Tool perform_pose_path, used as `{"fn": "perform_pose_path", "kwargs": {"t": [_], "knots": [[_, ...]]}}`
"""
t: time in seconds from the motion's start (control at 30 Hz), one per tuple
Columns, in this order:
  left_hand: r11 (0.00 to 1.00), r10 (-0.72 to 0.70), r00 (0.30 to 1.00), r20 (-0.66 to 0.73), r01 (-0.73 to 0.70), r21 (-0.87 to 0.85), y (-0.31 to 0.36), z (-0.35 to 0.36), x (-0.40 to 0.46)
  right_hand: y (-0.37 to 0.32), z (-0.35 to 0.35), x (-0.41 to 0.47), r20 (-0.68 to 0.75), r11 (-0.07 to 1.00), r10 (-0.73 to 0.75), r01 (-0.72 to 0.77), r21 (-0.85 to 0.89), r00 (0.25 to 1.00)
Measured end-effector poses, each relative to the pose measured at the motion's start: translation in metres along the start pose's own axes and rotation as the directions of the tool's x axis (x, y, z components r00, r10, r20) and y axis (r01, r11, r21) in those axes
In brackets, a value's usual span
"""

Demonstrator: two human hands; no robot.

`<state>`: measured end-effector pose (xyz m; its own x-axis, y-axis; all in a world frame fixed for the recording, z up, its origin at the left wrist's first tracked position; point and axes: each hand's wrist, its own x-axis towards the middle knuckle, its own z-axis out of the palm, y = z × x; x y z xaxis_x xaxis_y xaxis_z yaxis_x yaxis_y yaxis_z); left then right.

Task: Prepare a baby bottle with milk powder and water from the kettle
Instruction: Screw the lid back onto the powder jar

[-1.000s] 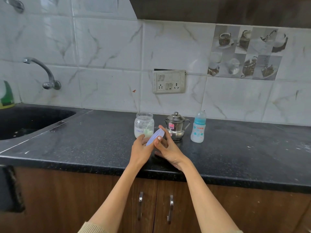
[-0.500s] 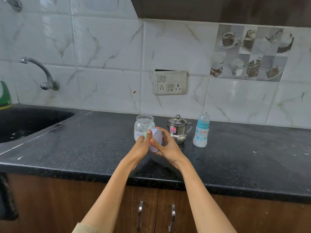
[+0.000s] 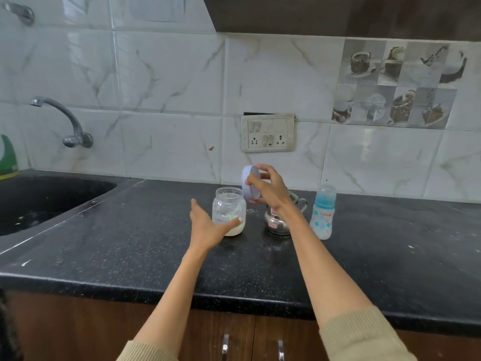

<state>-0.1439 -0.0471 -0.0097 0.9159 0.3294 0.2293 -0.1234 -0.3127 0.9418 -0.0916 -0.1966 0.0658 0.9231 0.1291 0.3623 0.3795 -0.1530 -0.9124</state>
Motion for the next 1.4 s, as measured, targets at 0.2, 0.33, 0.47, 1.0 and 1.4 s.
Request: {"fn": "perform_pose_path", "kwargs": {"t": [0.2,0.33,0.47,1.0,1.4], "knots": [[0.925,-0.067,0.987,0.143,0.008,0.379,-0.02,-0.002,0.029,-0.023,0.008,0.035,0.209,0.908,0.008,0.081,-0.411,0.978],[0.955,0.023,0.98,0.198,-0.08,0.285,-0.025,-0.003,0.043,-0.037,0.016,0.05,0.38,0.784,0.084,0.174,-0.596,0.921],[0.986,0.088,0.981,0.175,-0.11,0.123,-0.039,-0.001,0.051,-0.048,0.027,0.064,0.492,0.684,0.191,0.244,-0.687,0.849],[0.985,0.122,0.985,0.125,-0.136,0.104,-0.05,0.003,0.058,-0.048,0.051,0.081,0.555,0.512,0.399,0.325,-0.795,0.73],[0.983,0.132,0.983,0.13,-0.146,0.109,-0.054,0.005,0.06,-0.054,0.059,0.078,0.468,0.403,0.345,0.322,-0.857,0.814]]}}
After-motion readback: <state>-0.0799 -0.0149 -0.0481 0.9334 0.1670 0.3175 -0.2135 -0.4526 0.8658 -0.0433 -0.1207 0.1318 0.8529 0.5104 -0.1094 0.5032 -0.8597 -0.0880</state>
